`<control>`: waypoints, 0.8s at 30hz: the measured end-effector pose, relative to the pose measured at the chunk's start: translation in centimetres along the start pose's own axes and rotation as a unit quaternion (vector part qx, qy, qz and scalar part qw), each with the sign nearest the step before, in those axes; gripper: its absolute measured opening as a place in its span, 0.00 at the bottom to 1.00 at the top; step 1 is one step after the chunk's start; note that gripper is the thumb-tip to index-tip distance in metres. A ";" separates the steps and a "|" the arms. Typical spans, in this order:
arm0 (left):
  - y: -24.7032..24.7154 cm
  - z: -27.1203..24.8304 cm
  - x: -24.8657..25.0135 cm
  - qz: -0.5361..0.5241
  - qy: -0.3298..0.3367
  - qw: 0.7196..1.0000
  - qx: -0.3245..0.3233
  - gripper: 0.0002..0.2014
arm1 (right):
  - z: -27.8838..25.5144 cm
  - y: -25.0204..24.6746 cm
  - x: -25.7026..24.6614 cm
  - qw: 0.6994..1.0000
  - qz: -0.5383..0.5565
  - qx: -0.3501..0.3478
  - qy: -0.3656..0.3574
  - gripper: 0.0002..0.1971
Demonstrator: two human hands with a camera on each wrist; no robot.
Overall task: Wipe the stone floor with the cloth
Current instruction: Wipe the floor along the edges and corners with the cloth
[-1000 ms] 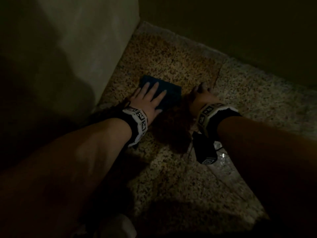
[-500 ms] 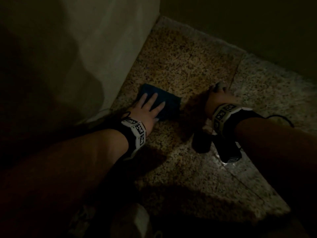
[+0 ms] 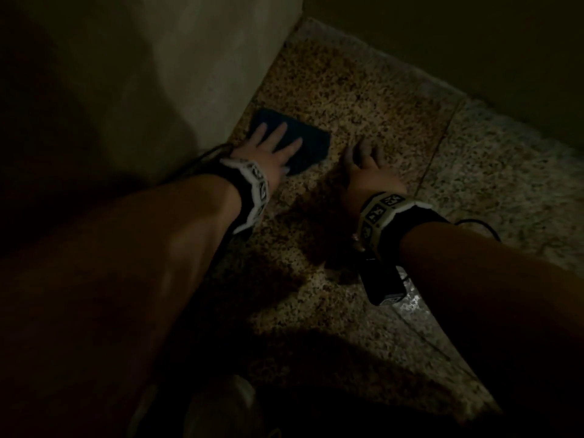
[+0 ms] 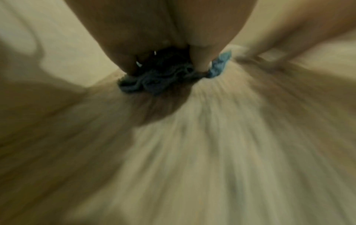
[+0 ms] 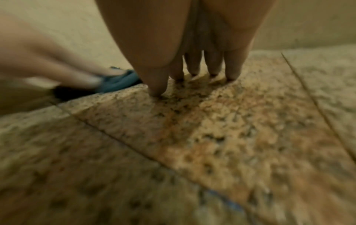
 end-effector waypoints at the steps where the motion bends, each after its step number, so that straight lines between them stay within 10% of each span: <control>1: -0.9 0.9 0.0 -0.008 -0.012 1.000 0.001 0.30 | 0.1 0.0 0.1 1.000 -0.003 -0.001 -0.001 0.38; 24: 3.4 -4.6 -2.4 -0.011 -0.080 0.996 -0.043 0.29 | 2.0 -4.8 1.9 0.996 -0.088 0.029 0.002 0.33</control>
Point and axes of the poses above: each hand's wrist, its own z-axis towards the middle knuckle, its own y-axis out of the palm, x = y × z, the point moved 7 cm from there along z, towards the middle knuckle, and after that the axes turned 2 degrees about -z, right-handed, at the moved point
